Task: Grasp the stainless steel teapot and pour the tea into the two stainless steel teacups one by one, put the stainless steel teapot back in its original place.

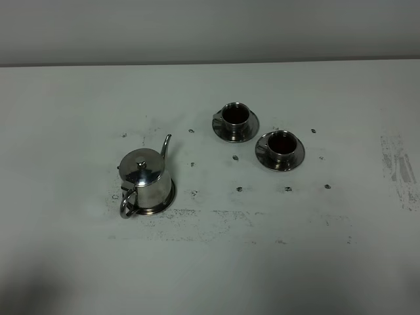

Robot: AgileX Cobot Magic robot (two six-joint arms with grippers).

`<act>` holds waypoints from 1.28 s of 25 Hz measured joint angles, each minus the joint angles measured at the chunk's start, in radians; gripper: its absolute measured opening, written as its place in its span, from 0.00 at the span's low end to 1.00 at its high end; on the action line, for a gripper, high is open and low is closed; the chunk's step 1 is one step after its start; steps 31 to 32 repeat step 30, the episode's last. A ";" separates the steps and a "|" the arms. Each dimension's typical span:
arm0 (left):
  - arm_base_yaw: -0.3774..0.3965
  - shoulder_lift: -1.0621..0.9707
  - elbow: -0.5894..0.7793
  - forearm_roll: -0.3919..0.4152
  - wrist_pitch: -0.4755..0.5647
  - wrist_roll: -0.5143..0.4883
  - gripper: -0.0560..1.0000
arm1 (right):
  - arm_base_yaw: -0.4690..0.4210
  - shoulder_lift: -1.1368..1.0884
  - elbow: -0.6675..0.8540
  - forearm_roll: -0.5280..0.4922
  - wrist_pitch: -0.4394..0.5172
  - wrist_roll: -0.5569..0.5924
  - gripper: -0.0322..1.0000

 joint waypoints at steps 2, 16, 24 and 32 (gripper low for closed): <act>-0.008 0.000 0.000 0.000 0.000 0.000 0.58 | 0.000 0.000 0.000 0.000 0.000 0.000 0.60; -0.040 0.000 0.000 0.000 0.000 -0.001 0.58 | 0.000 0.000 0.000 -0.006 0.000 0.000 0.60; -0.040 0.000 0.000 0.000 0.000 -0.001 0.58 | 0.000 0.000 0.000 -0.006 0.000 0.000 0.60; -0.040 0.000 0.000 0.000 0.000 -0.001 0.58 | 0.000 0.000 0.000 -0.006 0.000 0.000 0.60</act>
